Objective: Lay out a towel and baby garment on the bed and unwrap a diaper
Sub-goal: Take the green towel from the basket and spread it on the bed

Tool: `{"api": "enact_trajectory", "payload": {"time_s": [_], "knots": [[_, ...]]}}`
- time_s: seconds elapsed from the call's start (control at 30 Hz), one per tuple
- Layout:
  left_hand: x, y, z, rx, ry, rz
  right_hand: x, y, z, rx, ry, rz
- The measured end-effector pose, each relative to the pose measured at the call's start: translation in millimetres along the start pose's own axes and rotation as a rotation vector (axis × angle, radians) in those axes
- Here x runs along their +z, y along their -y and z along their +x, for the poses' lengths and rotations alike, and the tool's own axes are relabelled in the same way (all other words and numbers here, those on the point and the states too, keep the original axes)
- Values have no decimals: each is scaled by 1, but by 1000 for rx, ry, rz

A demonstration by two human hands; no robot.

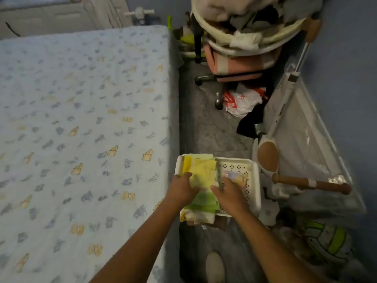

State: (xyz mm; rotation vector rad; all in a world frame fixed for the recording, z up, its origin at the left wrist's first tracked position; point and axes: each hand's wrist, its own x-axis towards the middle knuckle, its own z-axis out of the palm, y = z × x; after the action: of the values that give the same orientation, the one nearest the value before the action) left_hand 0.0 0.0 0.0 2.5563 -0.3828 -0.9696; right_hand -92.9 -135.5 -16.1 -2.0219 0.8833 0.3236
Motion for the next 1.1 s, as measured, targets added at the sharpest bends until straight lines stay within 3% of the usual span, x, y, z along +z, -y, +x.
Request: {"api": "enact_trajectory", "payload": {"time_s": [0.23, 0.4, 0.53, 0.8, 1.1], "knots": [[24, -9, 27, -40, -50, -110, 26, 1, 41, 31, -26, 179], [26, -7, 28, -111, -12, -105, 33, 0, 40, 93, -28, 300], [18, -4, 23, -111, -71, -19, 29, -2, 37, 123, 27, 393], [-18, 0, -9, 83, -377, -435, 5, 35, 19, 39, 105, 590], [-129, 86, -107, 48, -500, -760, 45, 159, -48, -203, 261, 524]]}}
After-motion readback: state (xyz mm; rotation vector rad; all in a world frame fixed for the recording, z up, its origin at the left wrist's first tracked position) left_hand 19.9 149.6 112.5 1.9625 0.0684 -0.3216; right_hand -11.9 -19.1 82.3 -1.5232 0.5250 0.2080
